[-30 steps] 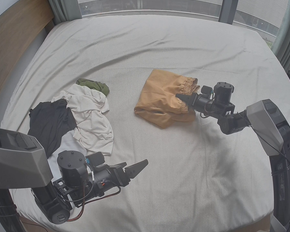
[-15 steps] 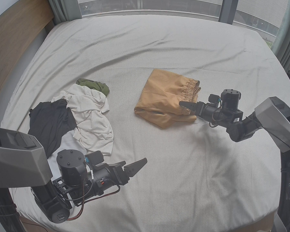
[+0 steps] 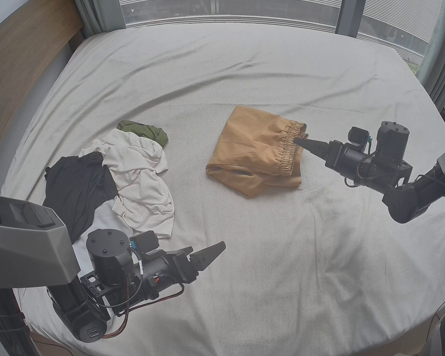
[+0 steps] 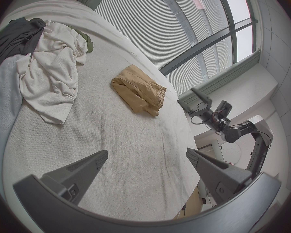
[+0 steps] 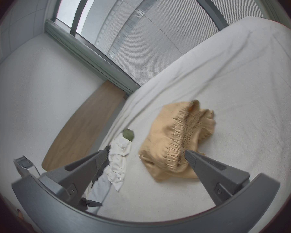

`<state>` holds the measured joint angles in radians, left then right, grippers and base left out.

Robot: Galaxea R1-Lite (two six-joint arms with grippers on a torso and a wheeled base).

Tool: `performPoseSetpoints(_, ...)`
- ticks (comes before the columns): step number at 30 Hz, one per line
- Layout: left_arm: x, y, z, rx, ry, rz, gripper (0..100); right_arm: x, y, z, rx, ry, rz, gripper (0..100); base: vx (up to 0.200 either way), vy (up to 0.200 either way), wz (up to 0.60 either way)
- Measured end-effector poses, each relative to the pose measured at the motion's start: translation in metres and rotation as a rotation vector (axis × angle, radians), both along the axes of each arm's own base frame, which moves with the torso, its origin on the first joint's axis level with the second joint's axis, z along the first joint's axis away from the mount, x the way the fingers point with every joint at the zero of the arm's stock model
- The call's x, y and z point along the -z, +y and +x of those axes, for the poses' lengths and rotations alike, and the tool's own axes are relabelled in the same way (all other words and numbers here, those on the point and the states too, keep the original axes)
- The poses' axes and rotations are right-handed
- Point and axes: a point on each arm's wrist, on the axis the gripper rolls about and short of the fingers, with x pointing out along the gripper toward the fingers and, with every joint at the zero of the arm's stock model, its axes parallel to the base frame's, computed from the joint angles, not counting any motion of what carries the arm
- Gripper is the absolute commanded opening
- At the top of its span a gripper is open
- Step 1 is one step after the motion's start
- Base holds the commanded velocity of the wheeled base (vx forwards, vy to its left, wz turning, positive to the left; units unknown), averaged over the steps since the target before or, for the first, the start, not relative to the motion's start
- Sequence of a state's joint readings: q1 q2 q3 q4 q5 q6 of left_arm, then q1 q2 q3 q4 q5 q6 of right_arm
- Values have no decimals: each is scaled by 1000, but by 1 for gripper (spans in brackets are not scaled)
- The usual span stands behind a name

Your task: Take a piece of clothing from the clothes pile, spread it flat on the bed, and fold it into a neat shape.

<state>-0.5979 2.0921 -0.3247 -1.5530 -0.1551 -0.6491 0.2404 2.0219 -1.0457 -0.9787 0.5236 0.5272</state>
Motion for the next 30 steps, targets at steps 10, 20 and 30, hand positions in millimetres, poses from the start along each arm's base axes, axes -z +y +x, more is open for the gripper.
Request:
performPoseSetpoints(10,0,3,2,-12,1,-2,100,1,30,59,-29,-34,34,100,0,0,0)
performPoseSetpoints(20,1,5,4,-20,6,1,100,48,33,97,2,71,8,100,0,0,0)
performPoseSetpoints(30,1,6,3,-20,8,1,100,79,26,103,48,126,-13,100,0,0,0)
